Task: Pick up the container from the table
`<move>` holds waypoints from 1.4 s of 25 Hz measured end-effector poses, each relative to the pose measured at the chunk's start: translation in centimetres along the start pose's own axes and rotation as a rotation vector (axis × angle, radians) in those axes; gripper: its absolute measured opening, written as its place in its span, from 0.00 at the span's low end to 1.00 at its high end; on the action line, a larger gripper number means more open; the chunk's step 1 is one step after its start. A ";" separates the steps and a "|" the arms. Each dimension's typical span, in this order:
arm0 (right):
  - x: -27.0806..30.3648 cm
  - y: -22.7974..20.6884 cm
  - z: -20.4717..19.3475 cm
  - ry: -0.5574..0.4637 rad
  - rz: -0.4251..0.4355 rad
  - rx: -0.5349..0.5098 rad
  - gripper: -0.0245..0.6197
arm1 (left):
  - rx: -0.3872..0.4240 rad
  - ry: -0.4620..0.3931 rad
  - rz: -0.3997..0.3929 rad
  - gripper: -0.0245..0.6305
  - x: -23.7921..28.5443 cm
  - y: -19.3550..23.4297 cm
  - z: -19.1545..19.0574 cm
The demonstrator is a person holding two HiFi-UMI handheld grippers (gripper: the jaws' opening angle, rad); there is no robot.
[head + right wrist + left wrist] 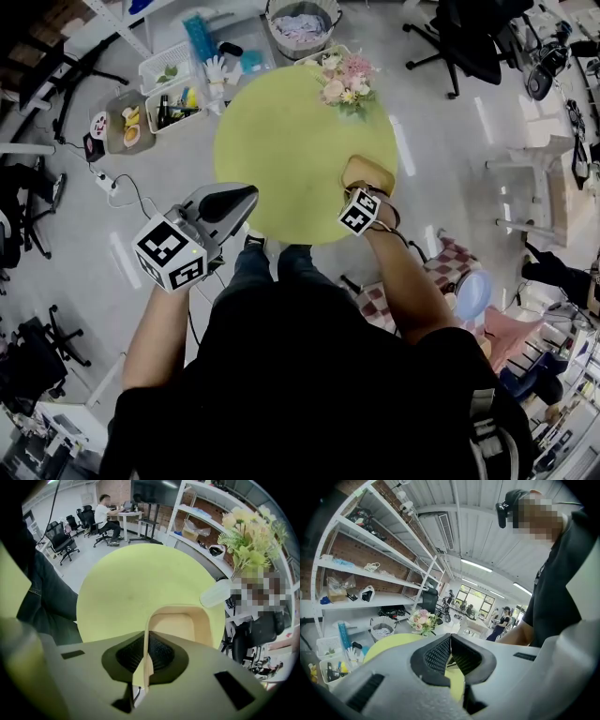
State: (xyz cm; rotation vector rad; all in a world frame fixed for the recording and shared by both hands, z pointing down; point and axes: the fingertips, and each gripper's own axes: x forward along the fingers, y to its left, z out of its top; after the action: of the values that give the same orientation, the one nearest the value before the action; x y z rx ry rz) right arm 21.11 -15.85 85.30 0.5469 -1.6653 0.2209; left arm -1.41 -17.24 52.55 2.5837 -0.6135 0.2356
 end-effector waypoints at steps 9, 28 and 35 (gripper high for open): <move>-2.7 0.5 0.2 -0.005 -0.034 0.021 0.06 | 0.032 -0.013 -0.010 0.06 -1.8 -0.7 1.1; -10.1 -0.7 3.2 -0.068 -0.130 0.069 0.06 | 0.104 -0.004 -0.081 0.06 -3.3 -2.1 2.6; -13.0 -1.0 5.2 -0.075 -0.155 0.092 0.06 | 0.132 -0.008 -0.113 0.06 -4.0 -2.2 3.3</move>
State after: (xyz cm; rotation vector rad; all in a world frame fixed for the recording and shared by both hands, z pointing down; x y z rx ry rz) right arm 18.00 -16.06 71.56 0.7586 -1.6820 0.1654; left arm -3.76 -15.57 47.68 2.7373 -0.4672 0.2354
